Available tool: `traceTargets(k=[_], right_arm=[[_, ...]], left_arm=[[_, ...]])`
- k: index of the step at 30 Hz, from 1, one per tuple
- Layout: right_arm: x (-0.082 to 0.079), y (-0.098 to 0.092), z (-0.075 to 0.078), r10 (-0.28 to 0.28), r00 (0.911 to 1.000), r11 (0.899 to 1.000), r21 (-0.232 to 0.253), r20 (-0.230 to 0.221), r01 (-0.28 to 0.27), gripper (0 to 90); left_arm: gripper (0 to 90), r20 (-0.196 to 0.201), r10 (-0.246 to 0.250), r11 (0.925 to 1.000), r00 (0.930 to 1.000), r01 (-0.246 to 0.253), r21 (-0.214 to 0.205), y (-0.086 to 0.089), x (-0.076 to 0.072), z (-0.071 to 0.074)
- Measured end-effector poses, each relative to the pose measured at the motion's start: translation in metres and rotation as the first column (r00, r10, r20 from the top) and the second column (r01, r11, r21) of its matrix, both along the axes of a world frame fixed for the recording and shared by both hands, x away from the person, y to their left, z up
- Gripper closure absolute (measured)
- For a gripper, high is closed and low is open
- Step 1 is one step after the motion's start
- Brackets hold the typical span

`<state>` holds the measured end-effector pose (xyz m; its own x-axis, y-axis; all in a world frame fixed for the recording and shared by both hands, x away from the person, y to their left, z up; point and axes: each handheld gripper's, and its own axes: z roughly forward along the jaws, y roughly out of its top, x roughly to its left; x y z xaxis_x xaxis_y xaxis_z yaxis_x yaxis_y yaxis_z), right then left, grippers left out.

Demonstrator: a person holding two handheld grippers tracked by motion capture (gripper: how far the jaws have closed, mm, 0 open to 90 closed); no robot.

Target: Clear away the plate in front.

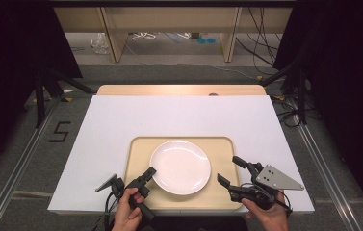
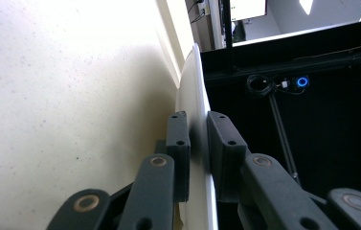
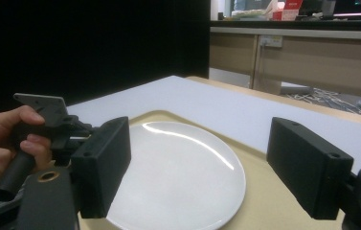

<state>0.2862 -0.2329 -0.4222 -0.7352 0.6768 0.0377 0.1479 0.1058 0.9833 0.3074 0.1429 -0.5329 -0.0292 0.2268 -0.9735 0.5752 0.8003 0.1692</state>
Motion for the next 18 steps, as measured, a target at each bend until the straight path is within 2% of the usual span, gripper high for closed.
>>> traceTargets(k=[2,3,4,6,8,9,12,14,18], right_arm=[[0.000,0.000,0.000,0.000,1.0000,1.000,0.000,0.000,0.000,24.3],[0.000,0.000,0.000,-0.001,1.0000,1.000,0.000,0.001,0.001,24.3],[0.000,0.000,0.000,-0.001,1.0000,1.000,0.000,0.000,0.001,24.3],[0.000,0.000,0.000,-0.001,1.0000,1.000,0.004,0.002,0.001,24.4],[0.000,0.000,0.000,-0.002,1.0000,1.000,0.000,0.001,0.002,24.3],[0.000,0.000,0.000,-0.001,1.0000,1.000,0.000,0.001,0.001,24.4],[0.000,0.000,0.000,-0.002,1.0000,1.000,0.004,0.003,0.002,24.4],[0.000,0.000,0.000,-0.002,1.0000,1.000,0.004,0.002,0.002,24.3],[0.000,0.000,0.000,-0.003,1.0000,1.000,0.006,0.002,0.003,24.3]], left_arm=[[79.7,-0.003,0.011,0.9995,0.9999,-0.011,0.031,0.001,-0.001,0.001],[79.7,-0.012,0.021,0.9978,0.9997,-0.020,0.064,0.002,-0.003,0.002],[79.6,-0.008,0.028,0.9974,0.9996,-0.028,0.067,0.002,-0.003,0.003],[77.8,-0.001,0.036,0.9930,0.9993,-0.036,0.112,0.002,-0.005,0.006],[78.7,0.005,0.039,0.9933,0.9992,-0.039,0.109,0.002,-0.006,0.006],[78.3,0.023,0.040,0.9934,0.9989,-0.042,0.107,0.003,-0.006,0.010],[77.3,0.060,0.041,0.9884,0.9973,-0.050,0.143,0.003,-0.007,0.019],[74.8,0.099,0.032,0.9800,0.9946,-0.051,0.192,0.004,-0.007,0.025],[70.7,0.135,0.004,0.9724,0.9909,-0.036,0.230,0.005,-0.006,0.032]])
